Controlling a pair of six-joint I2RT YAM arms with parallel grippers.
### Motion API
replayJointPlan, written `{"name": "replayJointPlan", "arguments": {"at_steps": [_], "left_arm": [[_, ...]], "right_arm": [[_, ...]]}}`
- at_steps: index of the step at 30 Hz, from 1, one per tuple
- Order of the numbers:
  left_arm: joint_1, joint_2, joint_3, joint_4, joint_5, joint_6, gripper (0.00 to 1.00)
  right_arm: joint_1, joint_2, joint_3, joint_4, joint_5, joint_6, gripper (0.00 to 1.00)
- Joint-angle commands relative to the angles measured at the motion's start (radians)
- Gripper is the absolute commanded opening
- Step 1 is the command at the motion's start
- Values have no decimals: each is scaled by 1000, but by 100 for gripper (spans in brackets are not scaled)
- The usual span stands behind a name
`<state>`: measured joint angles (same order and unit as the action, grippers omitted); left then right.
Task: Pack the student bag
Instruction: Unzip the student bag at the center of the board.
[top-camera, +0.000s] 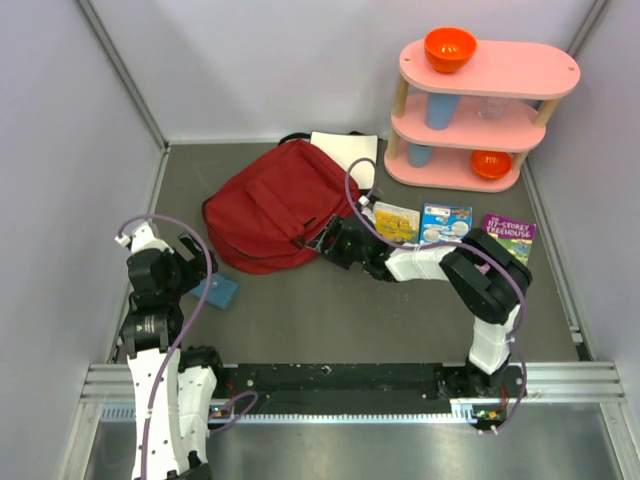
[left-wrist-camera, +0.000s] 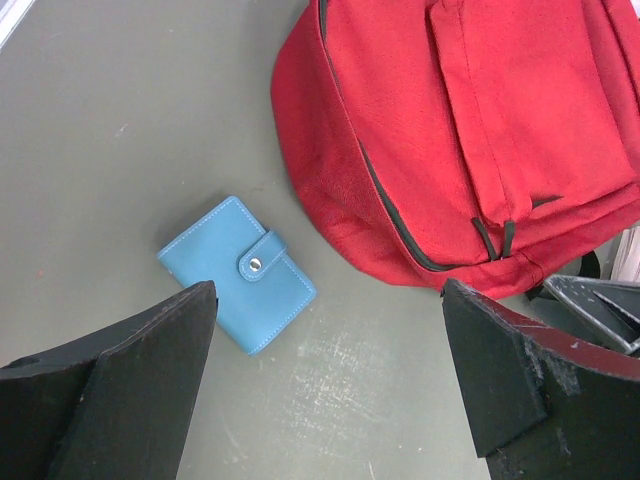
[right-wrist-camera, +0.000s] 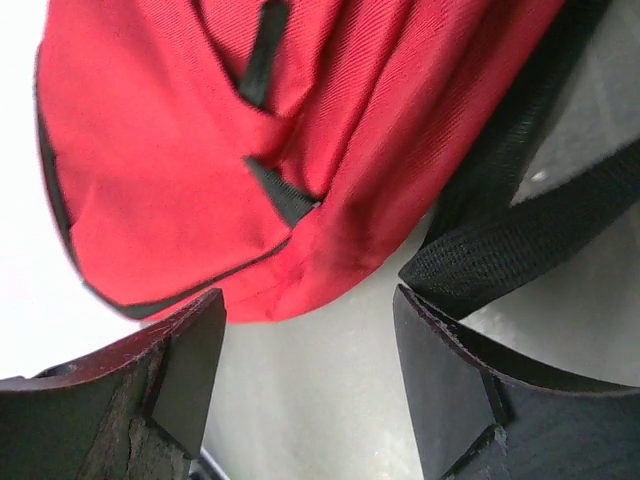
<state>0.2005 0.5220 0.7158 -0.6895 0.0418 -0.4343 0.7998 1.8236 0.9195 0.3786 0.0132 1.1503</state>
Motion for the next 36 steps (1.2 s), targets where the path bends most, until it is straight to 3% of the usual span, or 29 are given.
{"name": "replayJointPlan", "arguments": {"at_steps": [1,7,10,12,13,15,16,20,22,26,27,30,36], "left_arm": [[7,6,-6,58,23,20,99],[8,9,-9,61,32,20,99],[8,13,-10,64,39,23,99],[10,24,-12,68,101,34,99],[10,26,-19,93,131,54,99],[10,24,-35,126,292,87,98],[10,24,-38,161,337,86,98],[-22,84,-29,215,486,-19,98],[-91,108,-19,231,419,-76,97],[-498,199,-4,265,106,-164,97],[-547,223,5,274,64,-200,97],[-641,324,-1,324,-2,-242,96],[-668,525,-15,393,-62,-343,86]], "right_arm": [[-24,42,93,-73,67,-14,66],[-63,91,117,-58,104,-47,60],[-99,157,114,52,-8,-34,43],[-106,166,101,135,-65,-29,39],[-108,164,101,131,-68,-37,33],[-108,154,101,114,-70,-72,27],[-106,137,88,114,-71,-78,17],[-100,72,19,149,-73,-109,3],[-96,49,-25,163,-70,-113,2],[-67,11,-91,227,-44,-109,0],[-59,14,-94,232,-42,-107,0],[-48,23,-114,270,-67,-86,0],[-19,28,-208,371,-41,-38,0]]}}
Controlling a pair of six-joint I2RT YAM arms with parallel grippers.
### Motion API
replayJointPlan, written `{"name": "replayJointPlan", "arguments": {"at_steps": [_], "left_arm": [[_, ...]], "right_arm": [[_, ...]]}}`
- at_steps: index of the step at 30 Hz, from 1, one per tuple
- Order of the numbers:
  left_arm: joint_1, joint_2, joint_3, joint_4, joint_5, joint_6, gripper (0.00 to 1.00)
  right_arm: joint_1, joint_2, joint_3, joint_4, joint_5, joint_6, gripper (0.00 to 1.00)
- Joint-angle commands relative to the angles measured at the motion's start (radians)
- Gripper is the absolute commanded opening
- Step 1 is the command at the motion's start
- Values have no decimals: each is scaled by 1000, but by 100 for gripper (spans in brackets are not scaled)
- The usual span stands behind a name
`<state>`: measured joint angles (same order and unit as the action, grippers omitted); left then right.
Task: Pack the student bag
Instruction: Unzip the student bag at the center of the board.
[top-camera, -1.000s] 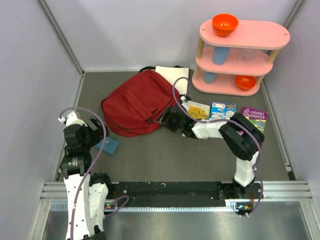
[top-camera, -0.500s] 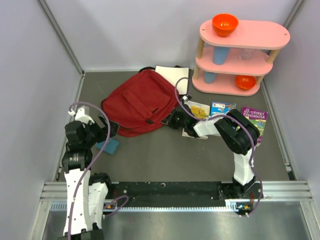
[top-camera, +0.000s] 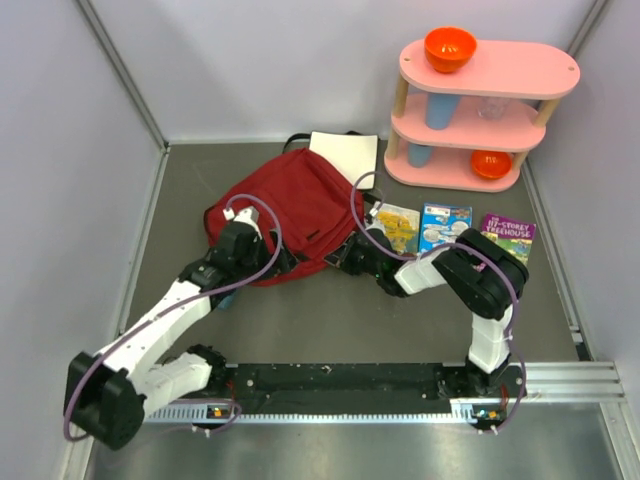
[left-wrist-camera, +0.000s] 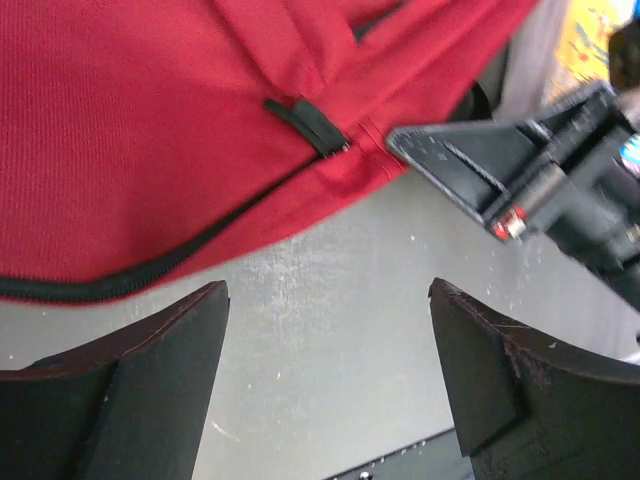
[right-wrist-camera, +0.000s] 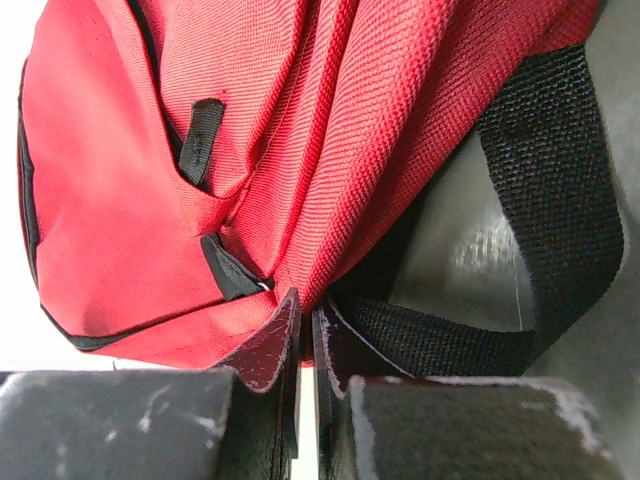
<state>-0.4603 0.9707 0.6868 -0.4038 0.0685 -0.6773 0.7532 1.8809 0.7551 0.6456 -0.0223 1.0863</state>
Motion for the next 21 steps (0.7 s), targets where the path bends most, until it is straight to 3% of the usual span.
{"name": "replayJointPlan", "arguments": {"at_steps": [1,9,21], "left_arm": [[-11,89,10,165,-82,-110,84],[-14,238,23,315,-76,-139,55],[-23,459,14,379,-55,-189,54]], "right_arm": [[32,-31,-51,117,1,30,0],[38,-43,-91,144,19,21,0],[40,-14,-96,183,15,18,0]]}}
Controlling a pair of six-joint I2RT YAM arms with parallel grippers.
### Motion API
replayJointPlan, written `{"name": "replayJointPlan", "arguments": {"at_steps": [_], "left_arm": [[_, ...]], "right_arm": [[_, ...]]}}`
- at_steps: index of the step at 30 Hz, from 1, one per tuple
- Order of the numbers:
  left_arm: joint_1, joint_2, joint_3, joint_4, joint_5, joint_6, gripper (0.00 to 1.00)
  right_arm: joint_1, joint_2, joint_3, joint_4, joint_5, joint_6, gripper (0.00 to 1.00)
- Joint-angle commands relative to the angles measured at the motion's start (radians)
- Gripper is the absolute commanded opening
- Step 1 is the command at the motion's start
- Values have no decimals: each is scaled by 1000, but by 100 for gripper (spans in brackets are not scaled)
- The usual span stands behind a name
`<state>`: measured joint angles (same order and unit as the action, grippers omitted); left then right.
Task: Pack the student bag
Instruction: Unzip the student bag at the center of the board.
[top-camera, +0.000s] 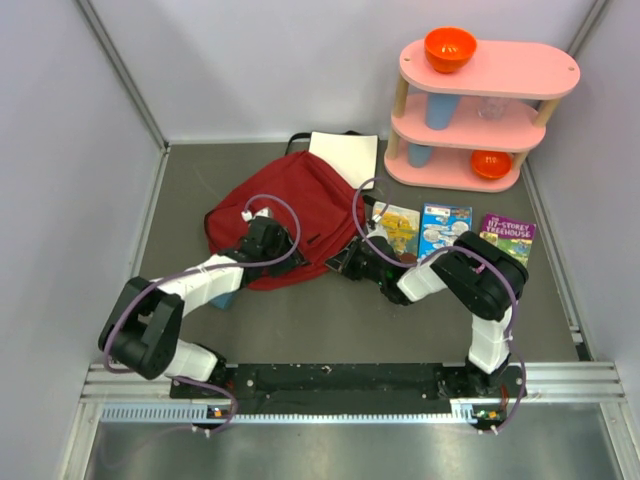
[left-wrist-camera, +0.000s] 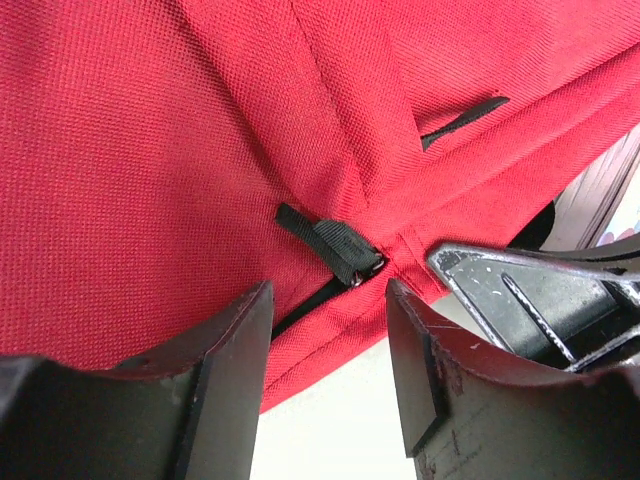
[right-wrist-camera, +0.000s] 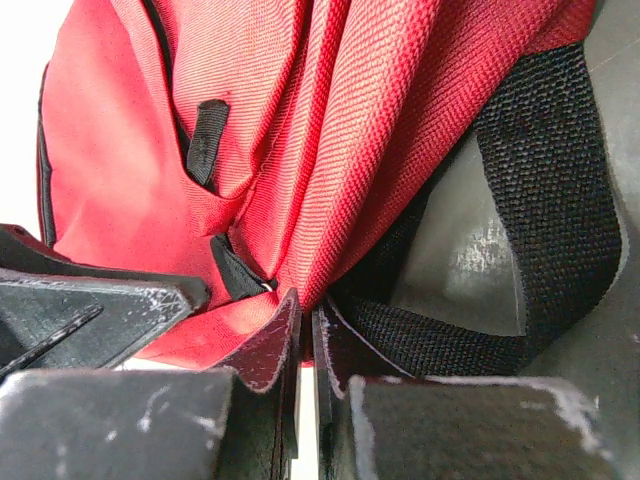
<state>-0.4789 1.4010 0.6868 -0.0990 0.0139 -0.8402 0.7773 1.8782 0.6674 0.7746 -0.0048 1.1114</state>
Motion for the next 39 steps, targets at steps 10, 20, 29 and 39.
{"name": "replayJointPlan", "arguments": {"at_steps": [10,20,29,39], "left_arm": [[-7,113,-18,153,11,-91,32],[-7,141,-23,194,12,-105,25],[-7,155,-43,202,-3,-122,0],[-7,-20,-105,165,-69,-19,0]], "right_arm": [[16,-30,-12,43,2,-22,0],[16,-30,-9,40,0,-30,0],[16,-36,-12,29,2,-33,0],[-24,-47,1,17,-18,-32,0]]}}
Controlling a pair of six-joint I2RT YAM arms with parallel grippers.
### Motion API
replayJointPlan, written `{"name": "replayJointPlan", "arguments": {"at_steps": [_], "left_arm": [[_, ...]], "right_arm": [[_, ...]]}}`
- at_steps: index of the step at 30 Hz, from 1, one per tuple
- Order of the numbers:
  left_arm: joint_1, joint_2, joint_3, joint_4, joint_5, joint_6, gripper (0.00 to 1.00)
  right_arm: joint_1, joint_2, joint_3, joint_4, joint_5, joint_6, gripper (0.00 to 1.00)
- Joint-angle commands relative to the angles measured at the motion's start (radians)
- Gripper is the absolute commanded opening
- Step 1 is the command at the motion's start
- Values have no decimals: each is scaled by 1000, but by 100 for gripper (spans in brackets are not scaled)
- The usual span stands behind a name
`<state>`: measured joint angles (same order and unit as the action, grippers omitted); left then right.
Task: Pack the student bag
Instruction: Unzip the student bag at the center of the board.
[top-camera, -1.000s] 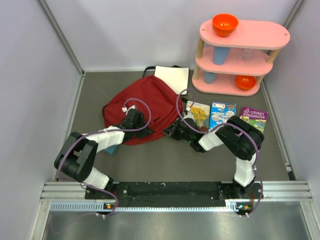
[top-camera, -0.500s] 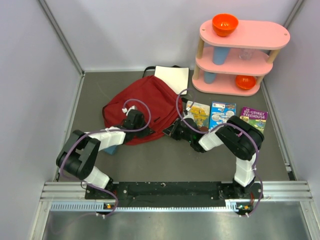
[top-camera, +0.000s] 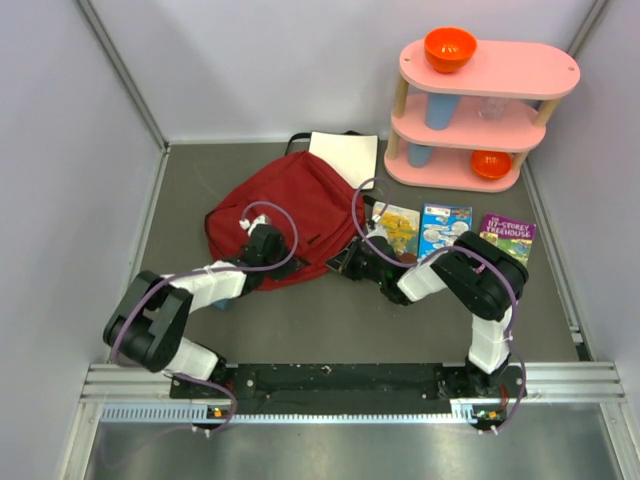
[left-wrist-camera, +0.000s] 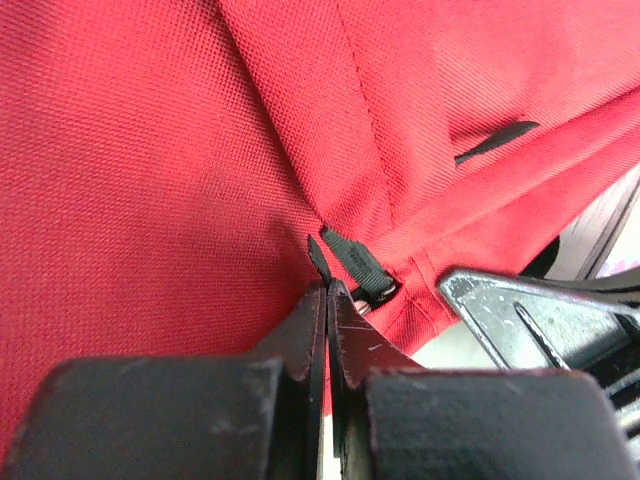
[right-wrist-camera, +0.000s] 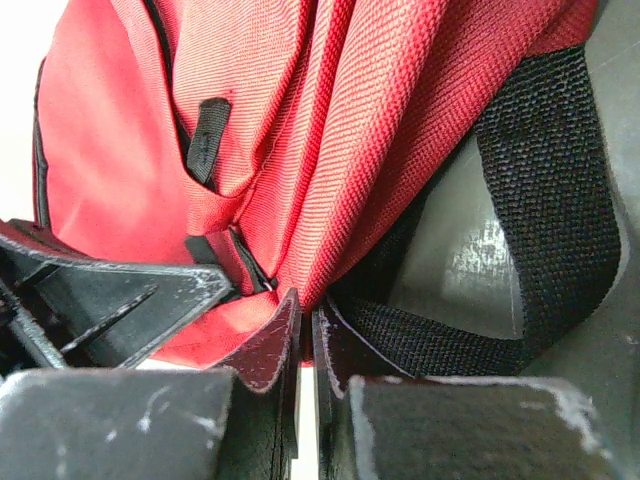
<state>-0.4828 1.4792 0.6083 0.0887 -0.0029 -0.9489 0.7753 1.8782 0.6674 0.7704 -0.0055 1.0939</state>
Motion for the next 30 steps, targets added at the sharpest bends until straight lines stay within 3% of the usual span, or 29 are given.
{"name": "replayJointPlan", "arguments": {"at_steps": [1,11,18,22,26,28,30], "left_arm": [[-4,-118,-30,-36,-61,107,0],[-4,-296,-25,-185,-150,213,0],[-4,-440,-7,-271,-186,283,0],[-4,-525,-1,-261,-93,334,0],[-5,-520,-8,-221,119,357,0],[-25,-499,-12,-199,161,357,0],[-59,-484,-30,-169,204,352,0]], "right_arm": [[-27,-47,1,26,-28,-14,0],[-48,-109,31,1,-47,-64,0],[-113,-263,76,-178,-5,-169,0],[-197,-349,78,-334,-2,-224,0],[-278,-383,66,-420,-31,-261,0],[-324,-380,52,-433,-91,-275,0],[-369,-376,37,-425,-214,-273,10]]}}
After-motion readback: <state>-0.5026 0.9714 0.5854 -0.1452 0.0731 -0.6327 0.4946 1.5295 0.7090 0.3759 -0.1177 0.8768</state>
